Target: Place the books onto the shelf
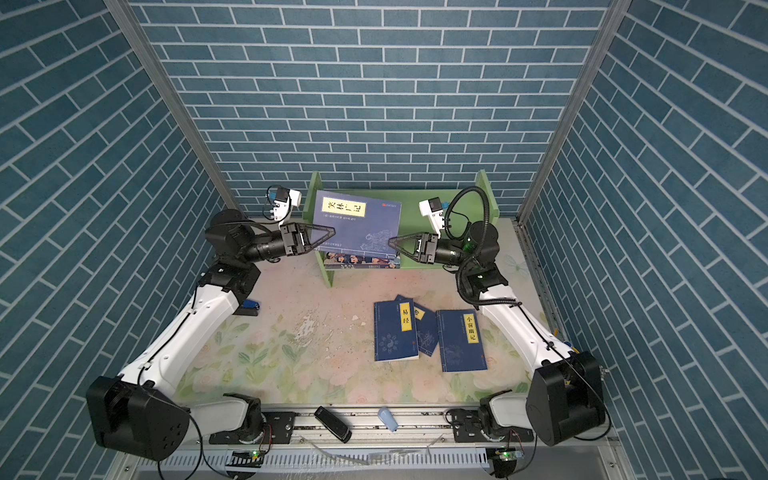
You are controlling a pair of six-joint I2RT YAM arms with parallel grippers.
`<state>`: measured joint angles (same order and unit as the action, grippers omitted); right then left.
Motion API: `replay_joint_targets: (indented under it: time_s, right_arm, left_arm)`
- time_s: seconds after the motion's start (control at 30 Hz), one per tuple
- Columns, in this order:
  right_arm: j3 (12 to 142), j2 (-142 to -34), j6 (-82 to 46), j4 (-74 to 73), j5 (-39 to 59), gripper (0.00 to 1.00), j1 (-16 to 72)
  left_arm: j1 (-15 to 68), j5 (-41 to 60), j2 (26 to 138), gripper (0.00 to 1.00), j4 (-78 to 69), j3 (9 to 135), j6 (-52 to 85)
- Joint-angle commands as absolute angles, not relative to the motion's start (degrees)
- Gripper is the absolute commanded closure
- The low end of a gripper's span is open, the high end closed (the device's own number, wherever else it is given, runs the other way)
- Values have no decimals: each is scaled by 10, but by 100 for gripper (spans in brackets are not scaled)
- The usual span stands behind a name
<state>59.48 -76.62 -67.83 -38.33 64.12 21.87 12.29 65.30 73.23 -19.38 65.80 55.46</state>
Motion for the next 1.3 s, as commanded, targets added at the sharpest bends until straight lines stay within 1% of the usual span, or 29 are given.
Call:
replay_joint_targets:
  time_s: [0.0, 0.13, 0.27, 0.33, 0.37, 0.4, 0.43, 0.5, 0.53, 0.6, 0.67, 0.8, 0.87, 1.0, 1.27]
  right_arm:
    - [595, -775, -726, -456, 632, 71, 228]
    - [608, -790, -725, -443, 637, 73, 240]
    - [615, -795, -723, -437, 637, 82, 242]
    - [620, -794, -720, -431, 636, 91, 241]
    - [625, -793, -714, -422, 635, 94, 241]
    - [633, -792, -702, -402, 635, 98, 241]
    - [645, -791, -682, -367, 632, 100, 241]
    - [676, -789, -620, -260, 620, 100, 238]
    - [698, -790, -581, -192, 611, 100, 236]
    - [738, -797, -528, -97, 600, 100, 231]
    - [774, -809, -495, -33, 594, 100, 221]
    - [845, -850, -455, 61, 597, 100, 203]
    - [882, -876, -429, 117, 598, 100, 199]
    - [947, -936, -423, 165, 611, 100, 198]
    - [1051, -1028, -427, 221, 614, 100, 198]
  left_arm:
    - [120, 640, 734, 100, -219, 662, 551]
    - [120, 632, 737, 100, -212, 660, 549]
    - [120, 629, 737, 100, -210, 661, 549]
    - [120, 625, 735, 99, -200, 661, 543]
    - [120, 622, 733, 93, -188, 662, 532]
    - [120, 615, 729, 81, -166, 663, 507]
    - [120, 600, 722, 68, -118, 670, 466]
    - [120, 549, 712, 51, 36, 705, 359]
    - [120, 522, 708, 46, 105, 724, 306]
    - [115, 481, 700, 39, 183, 747, 235]
    - [106, 433, 692, 34, 241, 770, 196]
    - [84, 362, 680, 31, 307, 812, 148]
    - [71, 353, 678, 31, 315, 829, 143]
    - [62, 371, 680, 31, 312, 850, 150]
    - [62, 421, 691, 31, 278, 849, 180]
